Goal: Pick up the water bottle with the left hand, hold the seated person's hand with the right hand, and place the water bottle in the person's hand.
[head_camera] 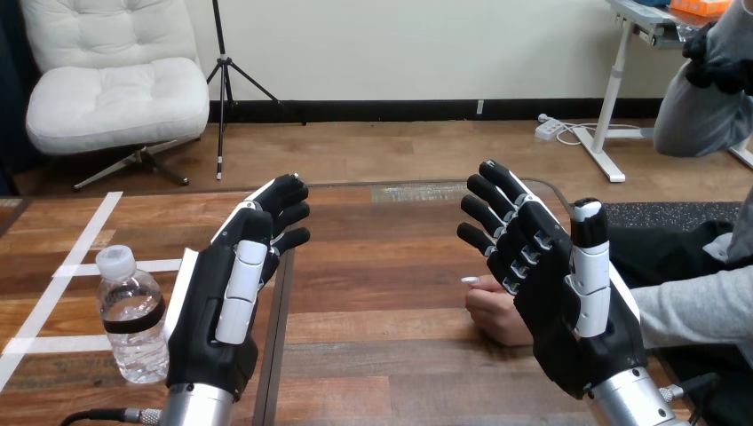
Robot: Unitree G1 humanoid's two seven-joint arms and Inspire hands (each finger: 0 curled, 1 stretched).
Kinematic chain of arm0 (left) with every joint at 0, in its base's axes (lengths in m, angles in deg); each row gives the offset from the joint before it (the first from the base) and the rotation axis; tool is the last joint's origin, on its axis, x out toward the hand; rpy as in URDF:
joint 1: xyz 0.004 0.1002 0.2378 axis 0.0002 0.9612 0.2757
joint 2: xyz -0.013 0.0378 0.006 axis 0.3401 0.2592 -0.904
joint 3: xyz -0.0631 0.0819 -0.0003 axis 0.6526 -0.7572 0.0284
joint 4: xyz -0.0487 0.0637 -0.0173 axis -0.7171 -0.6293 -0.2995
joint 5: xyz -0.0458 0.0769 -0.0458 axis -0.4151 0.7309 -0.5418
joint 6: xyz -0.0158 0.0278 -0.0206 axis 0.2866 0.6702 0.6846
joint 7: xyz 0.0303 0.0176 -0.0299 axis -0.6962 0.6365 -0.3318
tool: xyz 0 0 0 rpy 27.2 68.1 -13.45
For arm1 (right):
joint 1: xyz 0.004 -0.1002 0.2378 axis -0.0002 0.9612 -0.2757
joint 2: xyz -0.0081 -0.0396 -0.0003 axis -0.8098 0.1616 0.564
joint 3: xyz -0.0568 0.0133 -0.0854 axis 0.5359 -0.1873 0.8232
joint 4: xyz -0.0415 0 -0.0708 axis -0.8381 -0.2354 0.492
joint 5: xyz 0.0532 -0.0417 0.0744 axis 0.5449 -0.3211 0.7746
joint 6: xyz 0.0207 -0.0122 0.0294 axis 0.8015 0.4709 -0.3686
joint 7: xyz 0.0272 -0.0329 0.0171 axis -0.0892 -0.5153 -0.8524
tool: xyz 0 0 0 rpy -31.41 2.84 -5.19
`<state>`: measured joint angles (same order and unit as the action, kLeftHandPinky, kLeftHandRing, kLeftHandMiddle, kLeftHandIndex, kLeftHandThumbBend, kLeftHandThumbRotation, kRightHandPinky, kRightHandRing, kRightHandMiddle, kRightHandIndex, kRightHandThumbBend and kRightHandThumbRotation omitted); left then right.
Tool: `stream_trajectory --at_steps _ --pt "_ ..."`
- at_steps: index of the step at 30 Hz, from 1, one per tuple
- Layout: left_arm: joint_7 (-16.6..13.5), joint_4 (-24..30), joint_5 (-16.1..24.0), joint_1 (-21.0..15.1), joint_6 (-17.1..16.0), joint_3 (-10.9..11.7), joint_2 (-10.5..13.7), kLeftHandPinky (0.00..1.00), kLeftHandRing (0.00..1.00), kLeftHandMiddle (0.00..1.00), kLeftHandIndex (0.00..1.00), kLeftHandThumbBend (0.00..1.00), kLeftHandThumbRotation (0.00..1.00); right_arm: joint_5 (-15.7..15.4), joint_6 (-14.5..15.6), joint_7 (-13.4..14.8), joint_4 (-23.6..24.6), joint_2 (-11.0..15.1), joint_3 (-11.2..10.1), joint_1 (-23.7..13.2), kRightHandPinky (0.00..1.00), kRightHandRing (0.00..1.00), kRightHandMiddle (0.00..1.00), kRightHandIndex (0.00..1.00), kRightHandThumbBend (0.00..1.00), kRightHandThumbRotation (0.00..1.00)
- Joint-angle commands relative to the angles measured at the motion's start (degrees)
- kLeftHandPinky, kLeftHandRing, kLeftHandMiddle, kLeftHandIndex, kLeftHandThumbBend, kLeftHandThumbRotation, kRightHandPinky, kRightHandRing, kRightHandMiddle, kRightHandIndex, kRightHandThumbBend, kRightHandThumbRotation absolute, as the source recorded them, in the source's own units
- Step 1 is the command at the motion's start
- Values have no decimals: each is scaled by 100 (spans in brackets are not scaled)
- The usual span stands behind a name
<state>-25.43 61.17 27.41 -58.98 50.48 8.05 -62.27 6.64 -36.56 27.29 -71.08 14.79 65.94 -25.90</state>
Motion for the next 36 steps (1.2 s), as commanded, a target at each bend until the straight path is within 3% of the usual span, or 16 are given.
stream_trajectory --at_steps 1,36 --pt "9 5 -26 -327 -141 -38 0 79 84 84 81 74 93 47 -62 -19 125 -17 -52 -387 93 96 95 94 77 100" --pt "-6 36 -42 -337 -104 -20 4 78 84 84 83 76 91 12 -87 -19 84 -30 -33 -396 94 96 95 94 76 100"
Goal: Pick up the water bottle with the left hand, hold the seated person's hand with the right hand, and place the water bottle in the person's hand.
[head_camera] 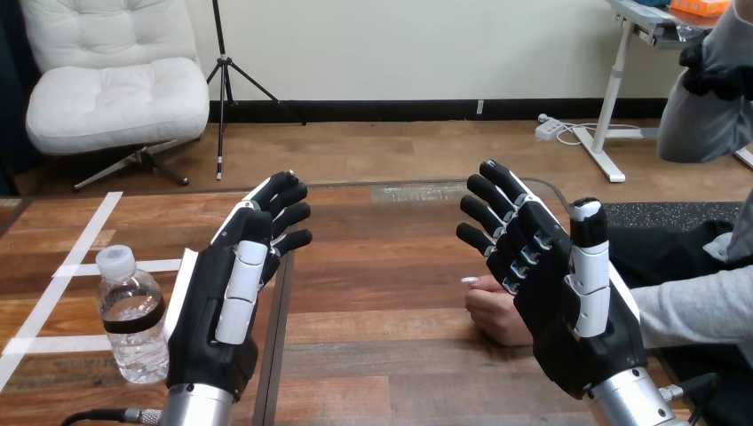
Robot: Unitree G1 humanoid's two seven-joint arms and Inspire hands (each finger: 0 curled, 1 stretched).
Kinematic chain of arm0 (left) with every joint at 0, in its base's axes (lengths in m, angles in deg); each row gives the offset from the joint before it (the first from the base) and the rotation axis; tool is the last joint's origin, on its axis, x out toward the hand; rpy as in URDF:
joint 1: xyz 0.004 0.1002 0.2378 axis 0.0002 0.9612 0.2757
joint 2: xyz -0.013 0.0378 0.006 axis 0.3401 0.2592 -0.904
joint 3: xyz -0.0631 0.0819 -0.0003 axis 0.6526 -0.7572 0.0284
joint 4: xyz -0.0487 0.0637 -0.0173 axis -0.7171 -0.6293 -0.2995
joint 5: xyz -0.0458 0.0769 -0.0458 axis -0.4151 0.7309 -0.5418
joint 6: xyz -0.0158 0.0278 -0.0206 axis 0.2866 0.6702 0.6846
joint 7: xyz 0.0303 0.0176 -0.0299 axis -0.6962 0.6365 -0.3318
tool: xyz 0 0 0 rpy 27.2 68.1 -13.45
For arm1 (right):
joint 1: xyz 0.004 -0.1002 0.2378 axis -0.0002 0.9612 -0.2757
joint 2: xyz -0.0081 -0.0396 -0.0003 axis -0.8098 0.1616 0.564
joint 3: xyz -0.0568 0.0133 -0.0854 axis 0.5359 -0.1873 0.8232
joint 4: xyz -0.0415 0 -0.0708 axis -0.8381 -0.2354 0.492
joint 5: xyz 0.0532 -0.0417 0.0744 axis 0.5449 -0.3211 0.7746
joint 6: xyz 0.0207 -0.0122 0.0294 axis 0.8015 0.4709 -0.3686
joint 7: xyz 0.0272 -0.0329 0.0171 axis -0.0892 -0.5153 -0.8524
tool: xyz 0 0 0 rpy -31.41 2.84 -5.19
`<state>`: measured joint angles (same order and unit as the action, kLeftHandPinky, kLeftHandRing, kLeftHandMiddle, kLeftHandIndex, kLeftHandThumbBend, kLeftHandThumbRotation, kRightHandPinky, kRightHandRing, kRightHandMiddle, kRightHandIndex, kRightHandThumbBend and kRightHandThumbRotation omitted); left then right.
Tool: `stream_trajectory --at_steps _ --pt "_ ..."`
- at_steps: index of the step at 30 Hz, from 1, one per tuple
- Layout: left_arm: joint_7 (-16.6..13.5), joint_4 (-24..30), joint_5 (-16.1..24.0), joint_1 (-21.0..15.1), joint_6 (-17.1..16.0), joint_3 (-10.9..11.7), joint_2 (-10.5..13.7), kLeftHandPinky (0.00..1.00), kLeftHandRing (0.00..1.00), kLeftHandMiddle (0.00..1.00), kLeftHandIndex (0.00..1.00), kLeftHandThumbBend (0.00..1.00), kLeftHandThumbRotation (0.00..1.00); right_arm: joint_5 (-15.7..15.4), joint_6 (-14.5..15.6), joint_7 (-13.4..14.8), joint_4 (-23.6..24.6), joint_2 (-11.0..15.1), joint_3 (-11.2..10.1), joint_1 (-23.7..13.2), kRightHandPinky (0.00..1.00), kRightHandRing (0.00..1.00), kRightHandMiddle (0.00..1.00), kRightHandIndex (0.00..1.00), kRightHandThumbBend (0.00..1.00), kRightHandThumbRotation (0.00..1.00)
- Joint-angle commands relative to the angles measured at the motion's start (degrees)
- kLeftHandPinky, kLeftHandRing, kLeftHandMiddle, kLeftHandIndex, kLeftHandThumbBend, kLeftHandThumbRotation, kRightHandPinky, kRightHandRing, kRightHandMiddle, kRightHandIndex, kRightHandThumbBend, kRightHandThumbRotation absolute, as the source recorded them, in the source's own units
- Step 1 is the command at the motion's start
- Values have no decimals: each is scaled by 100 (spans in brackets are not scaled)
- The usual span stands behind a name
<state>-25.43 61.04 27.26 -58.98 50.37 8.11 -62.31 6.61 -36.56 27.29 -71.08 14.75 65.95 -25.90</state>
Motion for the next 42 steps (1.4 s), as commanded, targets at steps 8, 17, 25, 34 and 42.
stream_trajectory --at_steps 8,17,25,34,42 --pt "15 38 -49 -330 -118 -23 8 79 85 84 83 76 91 24 -75 -26 106 -22 -31 -386 94 96 95 94 76 100" --pt "16 24 -48 -333 -138 -26 -1 79 85 84 83 75 91 29 -67 -36 105 -10 -34 -392 94 96 95 94 76 100" --pt "38 -18 -63 -346 -199 -22 -2 79 84 84 83 75 92 37 -35 -27 117 -8 -32 -391 94 96 96 94 76 100" --pt "100 -38 -112 -364 -253 -17 2 78 84 85 85 77 92 34 13 -12 160 3 -23 -378 94 97 96 95 77 100" --pt "139 -75 -173 -378 -298 3 -9 78 84 86 86 77 91 28 43 -11 182 6 -19 -371 95 97 96 95 78 100"
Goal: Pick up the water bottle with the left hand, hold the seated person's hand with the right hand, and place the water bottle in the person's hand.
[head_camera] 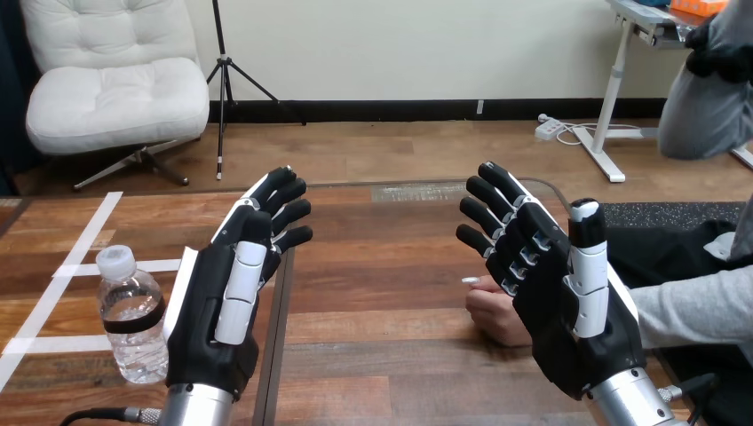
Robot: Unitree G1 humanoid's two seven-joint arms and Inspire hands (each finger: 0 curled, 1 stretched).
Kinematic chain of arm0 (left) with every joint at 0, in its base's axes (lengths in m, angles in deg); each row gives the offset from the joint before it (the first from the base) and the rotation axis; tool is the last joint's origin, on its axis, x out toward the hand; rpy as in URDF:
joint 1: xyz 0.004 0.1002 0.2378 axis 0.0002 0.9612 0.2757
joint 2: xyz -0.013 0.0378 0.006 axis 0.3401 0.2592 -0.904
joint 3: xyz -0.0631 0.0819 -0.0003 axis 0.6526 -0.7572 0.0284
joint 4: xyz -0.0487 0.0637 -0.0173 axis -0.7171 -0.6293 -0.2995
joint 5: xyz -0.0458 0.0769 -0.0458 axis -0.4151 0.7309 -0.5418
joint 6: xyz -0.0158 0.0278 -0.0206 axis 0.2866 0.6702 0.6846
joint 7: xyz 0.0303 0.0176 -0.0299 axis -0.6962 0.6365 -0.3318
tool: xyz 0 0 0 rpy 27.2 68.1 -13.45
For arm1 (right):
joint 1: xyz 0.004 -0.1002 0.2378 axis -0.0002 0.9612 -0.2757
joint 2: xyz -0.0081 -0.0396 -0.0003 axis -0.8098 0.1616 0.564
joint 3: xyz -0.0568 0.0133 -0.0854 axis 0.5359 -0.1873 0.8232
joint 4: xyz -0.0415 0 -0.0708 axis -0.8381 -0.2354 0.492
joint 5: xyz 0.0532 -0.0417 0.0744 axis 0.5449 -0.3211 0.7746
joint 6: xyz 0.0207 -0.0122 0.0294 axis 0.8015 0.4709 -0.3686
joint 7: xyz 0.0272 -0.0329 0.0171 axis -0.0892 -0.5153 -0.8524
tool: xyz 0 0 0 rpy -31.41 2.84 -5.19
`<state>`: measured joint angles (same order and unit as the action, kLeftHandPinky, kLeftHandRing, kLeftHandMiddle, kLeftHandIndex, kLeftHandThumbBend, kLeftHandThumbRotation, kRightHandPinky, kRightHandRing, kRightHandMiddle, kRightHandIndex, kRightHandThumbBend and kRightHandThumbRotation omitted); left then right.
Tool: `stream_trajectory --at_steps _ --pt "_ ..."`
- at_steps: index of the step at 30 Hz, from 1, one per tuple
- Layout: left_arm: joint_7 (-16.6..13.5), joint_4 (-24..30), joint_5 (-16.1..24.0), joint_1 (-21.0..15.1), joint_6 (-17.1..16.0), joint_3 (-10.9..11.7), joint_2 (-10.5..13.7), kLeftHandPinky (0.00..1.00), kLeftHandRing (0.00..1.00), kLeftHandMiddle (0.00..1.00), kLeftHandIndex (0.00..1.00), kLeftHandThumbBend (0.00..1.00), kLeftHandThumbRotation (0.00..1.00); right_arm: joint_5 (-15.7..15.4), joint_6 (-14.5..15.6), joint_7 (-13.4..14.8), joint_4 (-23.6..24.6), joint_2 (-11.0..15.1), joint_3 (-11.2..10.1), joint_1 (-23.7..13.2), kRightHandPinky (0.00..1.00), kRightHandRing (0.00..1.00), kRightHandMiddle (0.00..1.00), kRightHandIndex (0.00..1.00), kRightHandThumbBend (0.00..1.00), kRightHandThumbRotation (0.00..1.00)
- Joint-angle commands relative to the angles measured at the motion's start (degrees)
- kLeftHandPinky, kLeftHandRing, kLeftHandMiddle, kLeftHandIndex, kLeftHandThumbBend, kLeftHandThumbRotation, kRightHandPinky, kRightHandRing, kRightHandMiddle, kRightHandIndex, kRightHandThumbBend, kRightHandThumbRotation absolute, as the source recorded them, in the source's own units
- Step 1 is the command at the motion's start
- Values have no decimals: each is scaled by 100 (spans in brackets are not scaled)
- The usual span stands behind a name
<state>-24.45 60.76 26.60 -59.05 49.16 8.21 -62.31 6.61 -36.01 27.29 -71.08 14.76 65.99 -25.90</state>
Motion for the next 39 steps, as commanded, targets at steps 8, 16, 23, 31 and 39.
stream_trajectory --at_steps 8,16,23,31,39 --pt "89 19 -107 -399 -208 61 101 82 86 87 88 77 92 9 -15 -12 204 7 -13 -361 95 97 97 95 77 100" --pt "-135 197 63 -481 -271 296 215 83 86 88 89 80 93 28 31 6 227 -2 -12 -355 96 97 97 95 77 100" --pt "-227 258 -61 -606 -390 517 316 82 85 87 89 85 91 30 21 11 224 -27 -11 -349 96 97 96 95 77 100" --pt "-295 342 -148 -698 -523 740 424 86 88 89 89 90 91 -7 -21 -18 203 -23 13 -360 96 97 96 95 76 100" --pt "-477 289 -76 -798 -884 945 459 90 91 91 91 97 92 -18 -22 -22 190 -31 28 -367 97 97 97 95 75 100"
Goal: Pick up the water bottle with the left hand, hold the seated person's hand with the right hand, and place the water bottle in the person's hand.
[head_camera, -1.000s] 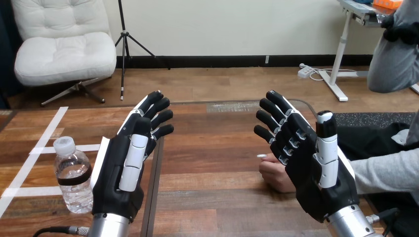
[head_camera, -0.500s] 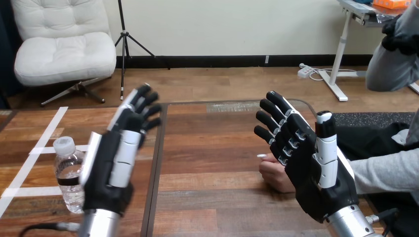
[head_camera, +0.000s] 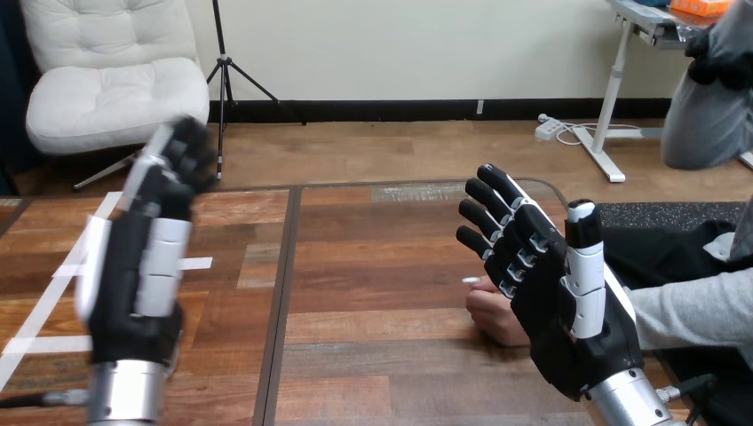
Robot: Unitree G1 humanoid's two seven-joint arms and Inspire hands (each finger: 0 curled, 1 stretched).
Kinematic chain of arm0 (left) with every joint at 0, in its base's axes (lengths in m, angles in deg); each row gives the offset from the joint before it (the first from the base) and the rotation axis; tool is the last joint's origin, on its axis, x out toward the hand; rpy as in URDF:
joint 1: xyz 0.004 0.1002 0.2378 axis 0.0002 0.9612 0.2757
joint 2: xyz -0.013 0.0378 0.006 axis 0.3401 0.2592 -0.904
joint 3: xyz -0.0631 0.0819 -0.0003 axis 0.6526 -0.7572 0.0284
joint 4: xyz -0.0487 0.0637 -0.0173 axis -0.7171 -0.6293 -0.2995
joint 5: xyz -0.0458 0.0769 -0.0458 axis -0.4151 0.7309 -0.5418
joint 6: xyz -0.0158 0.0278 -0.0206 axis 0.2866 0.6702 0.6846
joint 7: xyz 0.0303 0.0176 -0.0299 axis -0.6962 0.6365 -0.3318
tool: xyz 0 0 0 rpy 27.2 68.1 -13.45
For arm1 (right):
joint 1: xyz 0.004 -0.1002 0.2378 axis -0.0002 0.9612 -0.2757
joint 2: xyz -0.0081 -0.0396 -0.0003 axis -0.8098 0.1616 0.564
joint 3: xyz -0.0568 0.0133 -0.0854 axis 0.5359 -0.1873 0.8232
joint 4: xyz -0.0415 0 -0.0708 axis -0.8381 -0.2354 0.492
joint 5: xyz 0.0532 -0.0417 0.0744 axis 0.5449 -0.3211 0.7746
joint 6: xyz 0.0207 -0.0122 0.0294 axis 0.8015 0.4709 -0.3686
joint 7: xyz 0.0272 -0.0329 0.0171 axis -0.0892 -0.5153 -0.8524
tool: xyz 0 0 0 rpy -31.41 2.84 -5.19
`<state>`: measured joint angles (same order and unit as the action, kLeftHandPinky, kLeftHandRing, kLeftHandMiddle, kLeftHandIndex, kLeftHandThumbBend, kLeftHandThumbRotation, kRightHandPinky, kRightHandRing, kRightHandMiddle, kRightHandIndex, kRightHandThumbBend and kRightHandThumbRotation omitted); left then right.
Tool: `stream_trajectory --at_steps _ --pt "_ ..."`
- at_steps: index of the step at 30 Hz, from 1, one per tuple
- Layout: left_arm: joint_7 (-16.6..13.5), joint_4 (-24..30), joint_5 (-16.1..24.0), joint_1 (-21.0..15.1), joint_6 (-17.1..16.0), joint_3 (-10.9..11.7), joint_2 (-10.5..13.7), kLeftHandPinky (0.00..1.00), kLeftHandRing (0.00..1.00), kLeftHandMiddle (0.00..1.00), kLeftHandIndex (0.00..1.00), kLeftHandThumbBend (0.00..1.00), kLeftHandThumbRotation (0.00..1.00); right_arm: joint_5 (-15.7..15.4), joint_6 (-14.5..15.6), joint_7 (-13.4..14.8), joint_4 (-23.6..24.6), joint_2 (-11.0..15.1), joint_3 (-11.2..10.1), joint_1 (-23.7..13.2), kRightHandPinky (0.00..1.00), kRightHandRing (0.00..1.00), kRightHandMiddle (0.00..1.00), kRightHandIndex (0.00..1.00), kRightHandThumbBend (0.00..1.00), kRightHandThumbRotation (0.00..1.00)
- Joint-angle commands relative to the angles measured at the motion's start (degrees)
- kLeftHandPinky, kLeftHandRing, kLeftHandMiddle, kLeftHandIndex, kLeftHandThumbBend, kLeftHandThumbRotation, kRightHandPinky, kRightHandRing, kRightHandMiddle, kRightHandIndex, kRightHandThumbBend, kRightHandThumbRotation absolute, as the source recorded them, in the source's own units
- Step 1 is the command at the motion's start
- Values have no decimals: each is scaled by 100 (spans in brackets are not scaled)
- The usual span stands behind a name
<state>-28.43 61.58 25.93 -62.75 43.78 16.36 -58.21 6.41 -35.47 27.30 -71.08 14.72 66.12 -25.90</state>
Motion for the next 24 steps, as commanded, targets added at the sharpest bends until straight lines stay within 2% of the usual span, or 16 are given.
stream_trajectory --at_steps 1,6,12,24 --pt "-82 177 -38 -451 -426 163 61 90 91 91 91 97 92 -3 -84 -27 183 -25 17 -369 97 97 97 95 75 100" --pt "-35 103 -213 -519 -588 253 90 92 94 94 93 99 94 -26 -95 -19 162 -30 20 -386 97 97 96 95 75 100" --pt "-101 104 -370 -582 -591 383 75 93 95 96 93 100 95 -12 -82 -13 137 -52 15 -409 97 97 96 95 75 100" --pt "37 -2 -754 -680 -552 527 151 98 100 100 98 100 93 -29 -66 21 87 -74 13 -471 97 96 96 95 76 100"
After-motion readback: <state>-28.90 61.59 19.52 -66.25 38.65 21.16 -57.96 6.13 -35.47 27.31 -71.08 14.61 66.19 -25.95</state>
